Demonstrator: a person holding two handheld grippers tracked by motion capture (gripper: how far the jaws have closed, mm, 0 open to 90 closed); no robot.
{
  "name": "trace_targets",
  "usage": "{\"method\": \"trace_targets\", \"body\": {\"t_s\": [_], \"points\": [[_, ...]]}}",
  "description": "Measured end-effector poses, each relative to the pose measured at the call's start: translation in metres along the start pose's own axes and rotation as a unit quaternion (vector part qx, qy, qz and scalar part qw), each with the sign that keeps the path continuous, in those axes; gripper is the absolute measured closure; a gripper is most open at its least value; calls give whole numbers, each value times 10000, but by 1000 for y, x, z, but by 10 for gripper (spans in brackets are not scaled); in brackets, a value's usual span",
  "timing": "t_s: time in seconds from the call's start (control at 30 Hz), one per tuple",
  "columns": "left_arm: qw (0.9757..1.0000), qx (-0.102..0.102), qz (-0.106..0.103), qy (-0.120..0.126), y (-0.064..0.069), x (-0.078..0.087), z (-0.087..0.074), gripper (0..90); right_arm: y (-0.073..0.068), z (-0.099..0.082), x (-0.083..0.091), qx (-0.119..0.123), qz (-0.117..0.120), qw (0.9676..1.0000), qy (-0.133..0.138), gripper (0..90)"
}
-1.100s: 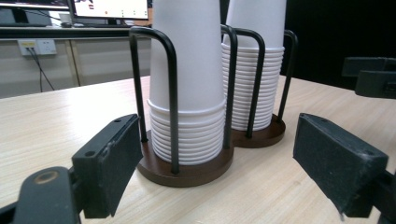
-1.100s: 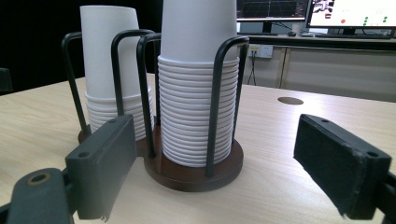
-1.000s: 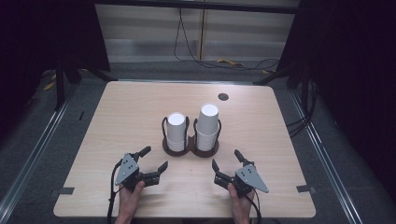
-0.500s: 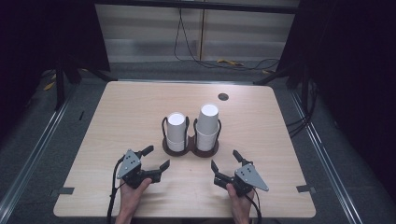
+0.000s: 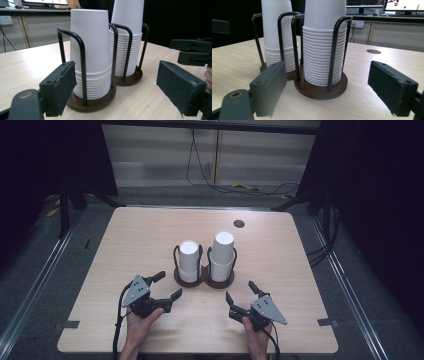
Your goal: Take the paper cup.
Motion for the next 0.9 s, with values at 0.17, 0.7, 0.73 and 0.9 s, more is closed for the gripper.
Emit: {"method": "trace_targets", "body": {"t_s": [0.17,0.7,0.73,0.9], "points": [[9999,29,-96,-19,0,-3,7,159,0,0,0,-24,46,10000,8,151],[9994,-75,-276,-194,-11,-8,30,174,0,0,0,-26,76,10000,-18,157],[9995,-59,-267,-186,-12,-8,31,174,-1,0,0,-27,77,10000,-19,158],[9987,-194,-357,-319,-15,-10,38,187,-1,0,0,-27,85,10000,-30,158]]}}
Point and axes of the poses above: each handheld gripper's, and its own axes: x roughly backward along the jaws, z roughly out of its top, y roughly to its right, the point moved 8 cm from there along -x, roughly forward along the jaws, and after that the axes turned 2 degrees about y, right-handed, at the moved point
